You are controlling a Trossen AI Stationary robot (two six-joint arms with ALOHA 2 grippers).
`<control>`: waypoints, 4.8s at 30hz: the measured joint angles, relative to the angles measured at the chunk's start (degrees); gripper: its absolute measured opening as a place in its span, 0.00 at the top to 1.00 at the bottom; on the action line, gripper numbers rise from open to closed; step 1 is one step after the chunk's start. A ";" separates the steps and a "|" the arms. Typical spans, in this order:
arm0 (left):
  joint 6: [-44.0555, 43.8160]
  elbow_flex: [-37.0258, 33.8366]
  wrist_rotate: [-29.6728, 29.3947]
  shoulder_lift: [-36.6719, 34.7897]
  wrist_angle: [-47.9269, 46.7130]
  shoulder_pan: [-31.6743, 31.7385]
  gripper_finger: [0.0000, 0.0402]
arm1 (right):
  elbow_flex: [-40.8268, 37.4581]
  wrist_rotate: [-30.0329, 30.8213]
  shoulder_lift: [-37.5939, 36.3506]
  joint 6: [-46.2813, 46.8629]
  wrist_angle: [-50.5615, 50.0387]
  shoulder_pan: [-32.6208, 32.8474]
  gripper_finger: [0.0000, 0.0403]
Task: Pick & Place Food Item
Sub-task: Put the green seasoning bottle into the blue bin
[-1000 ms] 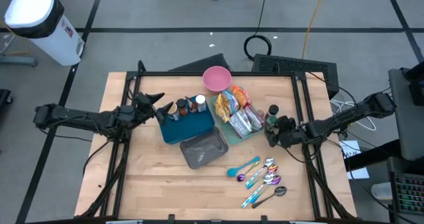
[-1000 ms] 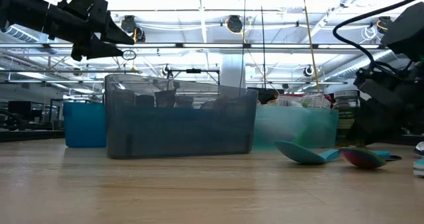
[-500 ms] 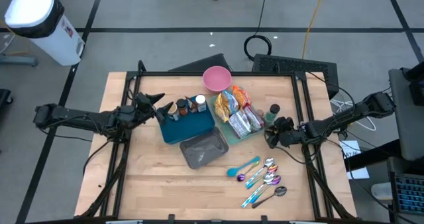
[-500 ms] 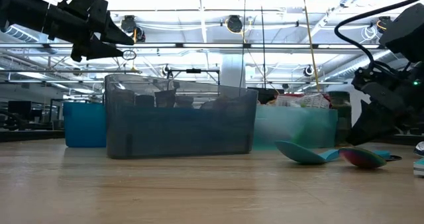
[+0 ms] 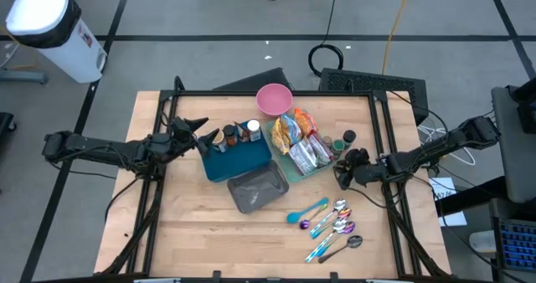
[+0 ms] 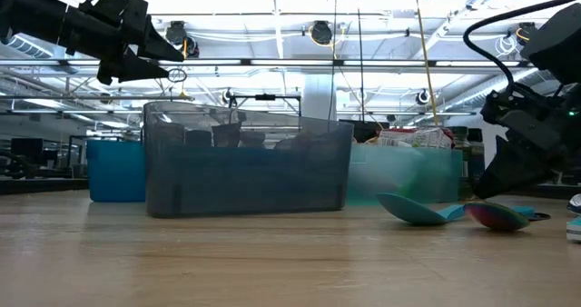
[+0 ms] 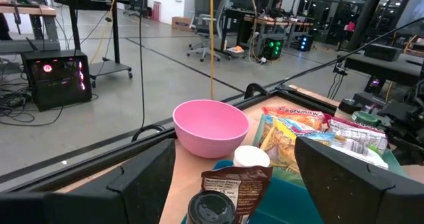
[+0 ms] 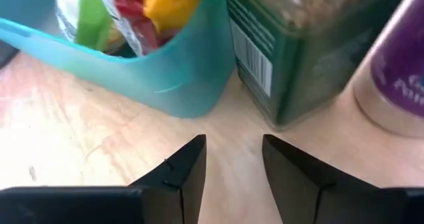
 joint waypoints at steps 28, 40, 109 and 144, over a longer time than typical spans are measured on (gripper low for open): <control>-0.19 -0.02 0.11 0.01 -0.02 -0.01 0.24 | 38.72 1.75 -1.57 -23.29 -44.73 -7.57 0.68; 1.68 -0.02 0.07 0.02 0.00 0.00 0.23 | 39.24 -9.20 2.09 -22.66 -49.14 -33.14 0.25; 1.05 -0.02 0.05 0.02 -1.76 0.00 0.26 | 36.82 -17.57 29.76 -57.23 -55.40 -40.17 0.36; -0.22 -0.02 0.05 0.00 -2.49 0.00 0.26 | 40.36 -26.77 4.02 -39.16 -59.88 -39.88 0.36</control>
